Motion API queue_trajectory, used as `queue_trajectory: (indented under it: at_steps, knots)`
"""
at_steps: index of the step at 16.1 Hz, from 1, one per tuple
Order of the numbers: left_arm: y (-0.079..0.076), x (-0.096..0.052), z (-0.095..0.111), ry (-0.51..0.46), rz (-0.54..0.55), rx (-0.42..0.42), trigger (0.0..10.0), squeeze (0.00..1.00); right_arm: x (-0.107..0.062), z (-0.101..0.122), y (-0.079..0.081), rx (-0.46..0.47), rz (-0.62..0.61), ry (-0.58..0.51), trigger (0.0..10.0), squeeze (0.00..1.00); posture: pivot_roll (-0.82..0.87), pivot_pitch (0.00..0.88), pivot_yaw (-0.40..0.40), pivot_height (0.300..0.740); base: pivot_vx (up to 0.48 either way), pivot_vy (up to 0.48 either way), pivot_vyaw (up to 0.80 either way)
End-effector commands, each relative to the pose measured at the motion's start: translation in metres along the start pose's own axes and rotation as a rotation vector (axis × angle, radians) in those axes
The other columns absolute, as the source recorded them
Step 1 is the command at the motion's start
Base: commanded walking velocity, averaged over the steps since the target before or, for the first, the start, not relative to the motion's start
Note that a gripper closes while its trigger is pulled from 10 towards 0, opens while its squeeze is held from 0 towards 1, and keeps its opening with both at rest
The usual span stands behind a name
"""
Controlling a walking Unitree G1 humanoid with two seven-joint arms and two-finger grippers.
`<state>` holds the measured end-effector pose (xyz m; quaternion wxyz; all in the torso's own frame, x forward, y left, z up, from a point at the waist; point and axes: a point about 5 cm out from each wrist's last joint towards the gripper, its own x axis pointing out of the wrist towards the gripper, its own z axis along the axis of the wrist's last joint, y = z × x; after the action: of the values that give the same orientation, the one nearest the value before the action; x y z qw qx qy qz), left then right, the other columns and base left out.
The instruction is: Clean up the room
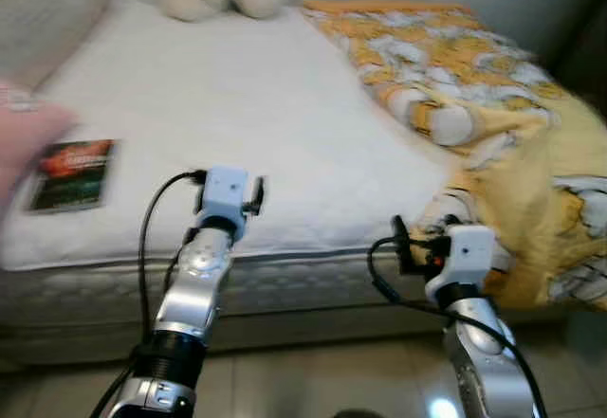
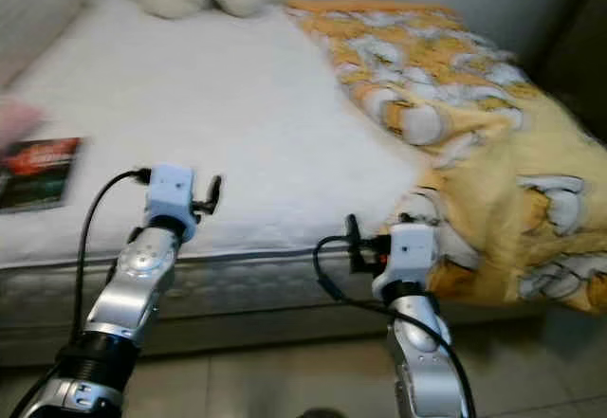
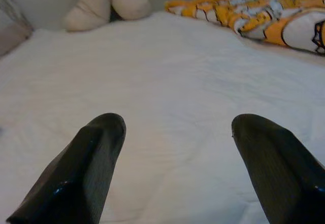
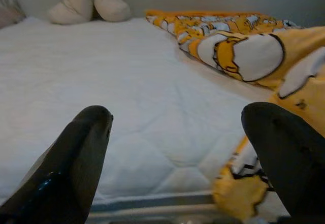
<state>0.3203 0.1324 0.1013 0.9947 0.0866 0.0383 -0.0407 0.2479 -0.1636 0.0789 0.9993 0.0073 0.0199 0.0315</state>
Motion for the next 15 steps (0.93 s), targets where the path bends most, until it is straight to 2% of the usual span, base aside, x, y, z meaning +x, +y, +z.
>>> queue_trajectory:
  at_steps: [1,15]
  knots:
    - [-0.0037,0.0025,0.0027,0.0,-0.006,0.007,10.0,0.0,0.0024,0.0049,-0.0009,-0.038,0.022,-0.023,10.0,0.0,-0.09,0.0,-0.009,0.714,0.0,0.0,0.71]
    - [-0.0035,0.0025,0.0023,0.003,-0.003,0.011,10.0,0.0,0.0025,0.0048,0.0003,-0.052,0.027,-0.019,10.0,0.0,-0.09,0.0,-0.01,0.714,0.0,0.0,0.7]
